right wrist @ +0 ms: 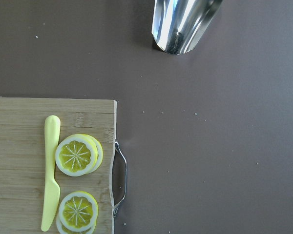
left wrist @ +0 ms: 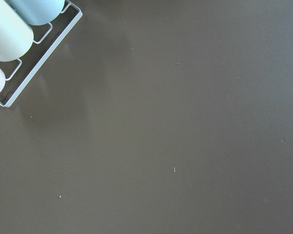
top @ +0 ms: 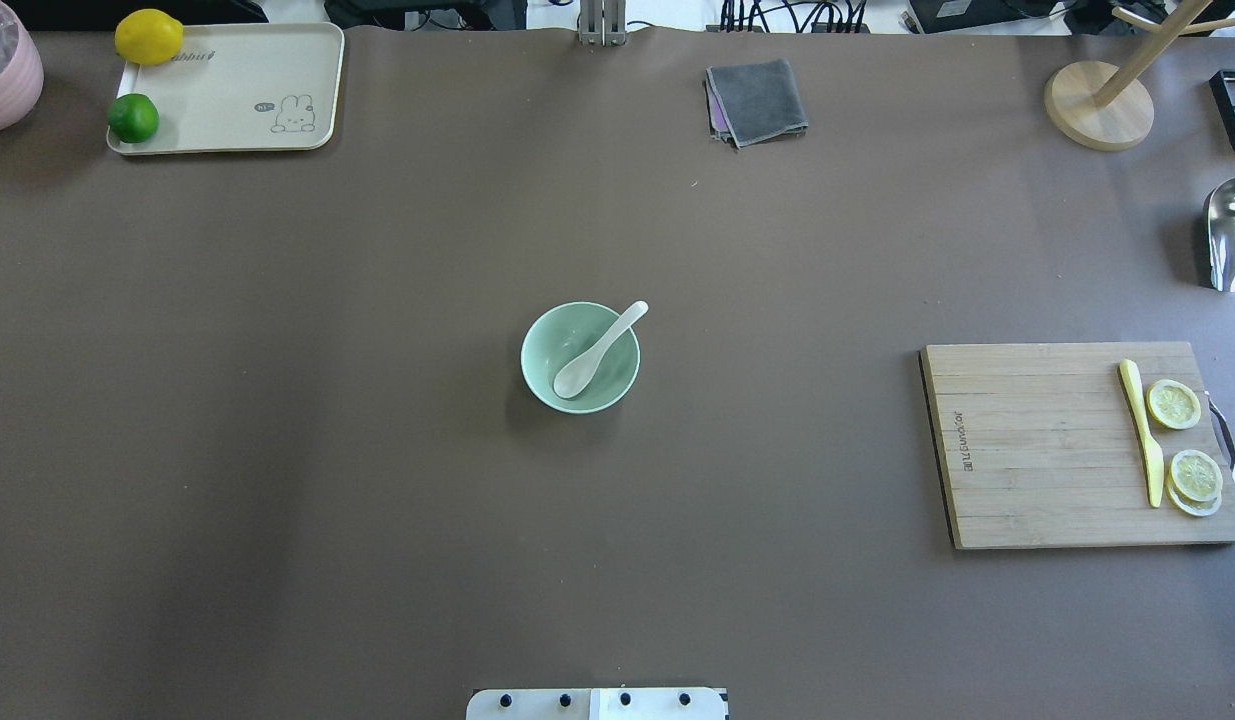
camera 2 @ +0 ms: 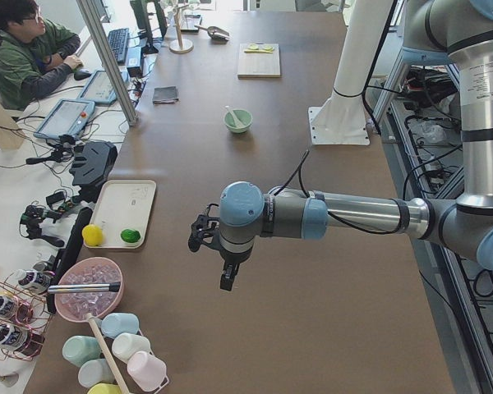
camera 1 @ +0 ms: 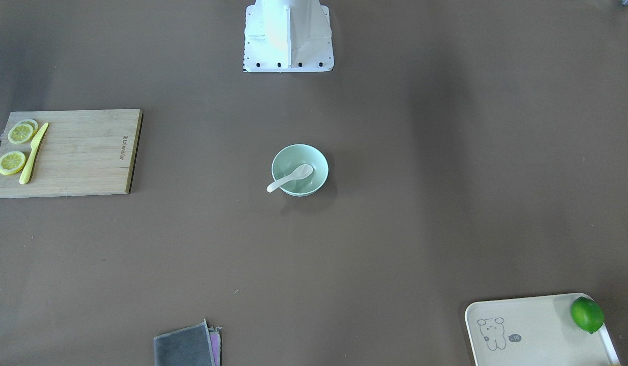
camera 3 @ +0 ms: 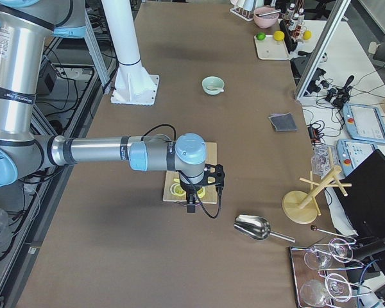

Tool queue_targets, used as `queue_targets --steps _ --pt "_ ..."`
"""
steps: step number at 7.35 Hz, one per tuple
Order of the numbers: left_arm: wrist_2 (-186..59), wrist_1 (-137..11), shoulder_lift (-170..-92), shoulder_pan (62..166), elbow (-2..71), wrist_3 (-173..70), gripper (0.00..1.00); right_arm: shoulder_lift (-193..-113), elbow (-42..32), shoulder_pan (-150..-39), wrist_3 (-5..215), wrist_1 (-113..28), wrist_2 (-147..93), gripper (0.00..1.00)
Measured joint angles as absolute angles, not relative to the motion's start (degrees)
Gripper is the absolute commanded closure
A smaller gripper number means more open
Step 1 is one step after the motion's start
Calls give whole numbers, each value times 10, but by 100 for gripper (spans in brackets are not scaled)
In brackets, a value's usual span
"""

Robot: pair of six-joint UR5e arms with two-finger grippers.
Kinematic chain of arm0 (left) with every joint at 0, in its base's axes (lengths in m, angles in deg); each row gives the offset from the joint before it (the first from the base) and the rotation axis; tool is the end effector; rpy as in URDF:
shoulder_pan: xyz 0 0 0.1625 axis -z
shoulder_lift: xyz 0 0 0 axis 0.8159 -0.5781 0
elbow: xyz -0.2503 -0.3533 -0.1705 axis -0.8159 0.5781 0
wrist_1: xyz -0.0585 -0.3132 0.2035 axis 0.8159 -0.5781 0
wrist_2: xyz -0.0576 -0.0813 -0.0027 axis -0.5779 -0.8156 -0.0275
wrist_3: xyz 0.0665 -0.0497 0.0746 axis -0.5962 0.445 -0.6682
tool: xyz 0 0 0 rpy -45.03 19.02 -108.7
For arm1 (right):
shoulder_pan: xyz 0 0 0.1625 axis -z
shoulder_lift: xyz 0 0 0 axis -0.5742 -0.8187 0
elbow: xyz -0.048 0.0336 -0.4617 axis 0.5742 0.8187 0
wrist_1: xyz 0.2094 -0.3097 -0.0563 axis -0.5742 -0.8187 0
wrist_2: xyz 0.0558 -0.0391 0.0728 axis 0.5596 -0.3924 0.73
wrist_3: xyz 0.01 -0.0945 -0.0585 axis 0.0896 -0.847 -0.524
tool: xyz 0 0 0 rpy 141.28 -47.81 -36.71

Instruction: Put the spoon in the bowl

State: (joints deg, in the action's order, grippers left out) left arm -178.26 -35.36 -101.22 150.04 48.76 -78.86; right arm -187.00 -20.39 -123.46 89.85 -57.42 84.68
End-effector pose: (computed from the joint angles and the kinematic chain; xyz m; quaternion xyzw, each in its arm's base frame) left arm -0.0874 -0.3674 0.6593 0.0915 0.3834 0.0719 0.9162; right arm 0.0453 -0.3433 0.6617 0.0134 -0.3809 -0.0117 0.9244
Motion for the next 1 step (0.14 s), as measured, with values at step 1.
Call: queue_targets --steps 1 --pt "-1783 -353 -1012 1500 488 -789 1 -1870 -204 -1233 899 -574 847 0"
